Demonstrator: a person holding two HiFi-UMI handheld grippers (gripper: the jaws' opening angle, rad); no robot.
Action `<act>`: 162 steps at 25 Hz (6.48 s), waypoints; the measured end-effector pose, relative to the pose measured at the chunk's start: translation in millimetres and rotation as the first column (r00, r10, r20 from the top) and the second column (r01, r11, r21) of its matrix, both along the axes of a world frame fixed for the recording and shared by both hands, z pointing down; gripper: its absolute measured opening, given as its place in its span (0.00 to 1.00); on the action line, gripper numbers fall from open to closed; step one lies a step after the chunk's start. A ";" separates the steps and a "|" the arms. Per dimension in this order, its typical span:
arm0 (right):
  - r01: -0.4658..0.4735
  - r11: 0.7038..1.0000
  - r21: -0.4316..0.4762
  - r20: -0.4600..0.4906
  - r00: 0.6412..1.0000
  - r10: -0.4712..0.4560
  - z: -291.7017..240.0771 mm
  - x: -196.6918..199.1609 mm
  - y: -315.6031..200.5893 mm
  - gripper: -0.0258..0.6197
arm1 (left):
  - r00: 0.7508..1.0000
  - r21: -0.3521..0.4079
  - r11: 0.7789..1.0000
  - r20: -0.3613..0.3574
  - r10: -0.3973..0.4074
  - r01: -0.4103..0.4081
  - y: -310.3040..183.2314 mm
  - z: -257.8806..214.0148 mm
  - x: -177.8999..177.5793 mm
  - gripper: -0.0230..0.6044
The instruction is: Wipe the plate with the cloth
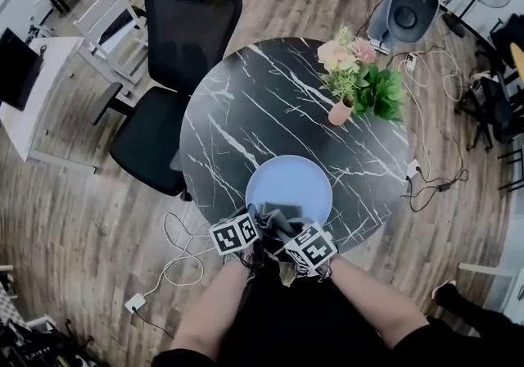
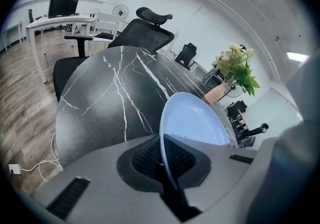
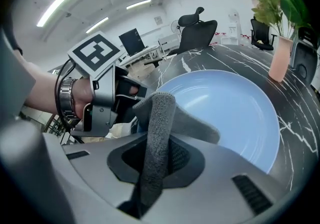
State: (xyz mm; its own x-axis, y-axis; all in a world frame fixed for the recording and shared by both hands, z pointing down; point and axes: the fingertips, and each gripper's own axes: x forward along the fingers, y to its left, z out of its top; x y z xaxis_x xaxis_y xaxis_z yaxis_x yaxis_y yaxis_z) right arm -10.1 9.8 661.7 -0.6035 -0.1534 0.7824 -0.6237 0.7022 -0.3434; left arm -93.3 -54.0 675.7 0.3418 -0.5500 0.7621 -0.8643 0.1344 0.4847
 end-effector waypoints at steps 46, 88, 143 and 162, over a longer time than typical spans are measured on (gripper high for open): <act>0.249 0.968 -0.015 -0.497 0.838 -0.224 16.3 105.0 -98.2 0.13 | 0.989 -0.015 0.990 0.041 0.139 -0.138 -4.4 -2.4 -0.8 0.10; 0.270 0.959 0.091 -0.249 0.938 -0.241 12.1 -40.1 -81.5 0.13 | 0.994 -0.033 0.994 0.023 0.105 -0.104 -5.0 2.0 -2.7 0.09; -0.179 0.931 0.318 -0.346 0.893 0.289 2.9 92.7 -145.9 0.13 | 0.998 -0.012 0.998 0.015 0.057 -0.057 -4.5 0.0 -2.1 0.09; -0.195 0.967 0.165 -0.120 0.969 0.216 -9.1 17.0 -80.0 0.13 | 0.999 -0.005 1.000 0.041 0.019 -0.019 -5.1 -1.8 -3.8 0.09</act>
State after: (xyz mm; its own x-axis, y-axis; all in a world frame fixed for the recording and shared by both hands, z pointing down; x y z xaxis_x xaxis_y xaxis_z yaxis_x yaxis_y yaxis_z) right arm 7.0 -70.2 652.6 -0.4363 -0.3857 0.8130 -0.7935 0.5909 -0.1455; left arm -97.1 -59.1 673.8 0.3208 -0.5402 0.7780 -0.8859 0.1195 0.4483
